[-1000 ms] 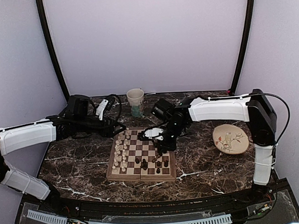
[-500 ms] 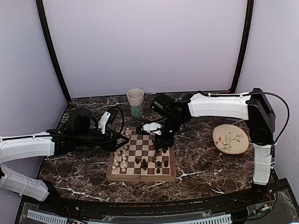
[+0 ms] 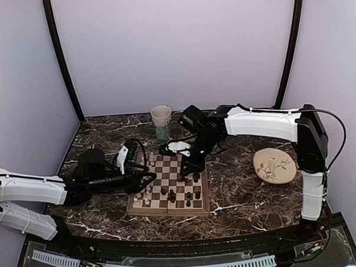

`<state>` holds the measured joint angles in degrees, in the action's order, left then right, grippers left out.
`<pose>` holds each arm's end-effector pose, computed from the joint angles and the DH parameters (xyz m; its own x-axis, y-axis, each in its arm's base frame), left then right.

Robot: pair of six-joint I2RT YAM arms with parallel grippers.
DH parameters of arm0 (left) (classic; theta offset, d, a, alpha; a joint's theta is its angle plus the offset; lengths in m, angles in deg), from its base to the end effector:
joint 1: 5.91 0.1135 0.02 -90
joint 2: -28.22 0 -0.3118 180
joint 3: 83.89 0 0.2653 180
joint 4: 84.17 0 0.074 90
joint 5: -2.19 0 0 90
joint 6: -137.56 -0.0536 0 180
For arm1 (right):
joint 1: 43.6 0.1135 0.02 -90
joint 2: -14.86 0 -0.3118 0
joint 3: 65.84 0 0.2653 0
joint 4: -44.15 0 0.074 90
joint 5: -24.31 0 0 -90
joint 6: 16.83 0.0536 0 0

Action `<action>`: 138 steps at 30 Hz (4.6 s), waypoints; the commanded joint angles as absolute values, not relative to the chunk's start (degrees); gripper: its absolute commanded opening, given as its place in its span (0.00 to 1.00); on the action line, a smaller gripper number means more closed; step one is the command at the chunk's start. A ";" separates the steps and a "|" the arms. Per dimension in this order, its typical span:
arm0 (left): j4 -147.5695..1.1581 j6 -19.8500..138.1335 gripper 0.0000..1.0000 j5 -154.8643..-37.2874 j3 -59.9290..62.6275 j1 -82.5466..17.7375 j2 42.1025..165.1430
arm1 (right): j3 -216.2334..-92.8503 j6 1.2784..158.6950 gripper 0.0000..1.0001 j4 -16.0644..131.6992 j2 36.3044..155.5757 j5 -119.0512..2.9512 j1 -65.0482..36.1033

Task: Set up the chess pieces on the board
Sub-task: Pick up the bishop at f8, then place the bishop on f8, then pick up the bishop from the chessboard.

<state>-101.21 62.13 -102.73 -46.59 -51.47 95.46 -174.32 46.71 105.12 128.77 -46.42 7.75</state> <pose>0.1665 -0.1895 0.2405 -0.3690 0.0292 -0.9290 0.7985 0.5215 -0.3008 0.2737 0.3706 0.2593 -0.1471 -0.8574 -0.4932 -0.9889 0.1166 0.0924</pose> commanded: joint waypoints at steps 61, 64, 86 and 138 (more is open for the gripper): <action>-91.17 61.54 0.56 -105.61 -27.04 -50.90 115.81 | -152.88 43.82 0.13 90.35 119.25 -49.41 6.85; -91.23 61.64 0.56 -105.74 -27.15 -50.91 115.79 | -153.15 43.83 0.13 90.53 119.74 -49.43 7.00; -91.92 61.45 0.56 -105.48 -28.46 -50.88 115.66 | -155.19 43.34 0.24 92.98 120.41 -50.92 8.11; -94.88 65.15 0.56 -97.35 -38.55 -48.01 100.87 | -182.67 46.27 0.22 109.14 140.14 -66.34 12.03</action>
<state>-93.39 64.99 -97.03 -37.67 -48.38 101.56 -180.42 45.21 107.42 138.73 -64.94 11.27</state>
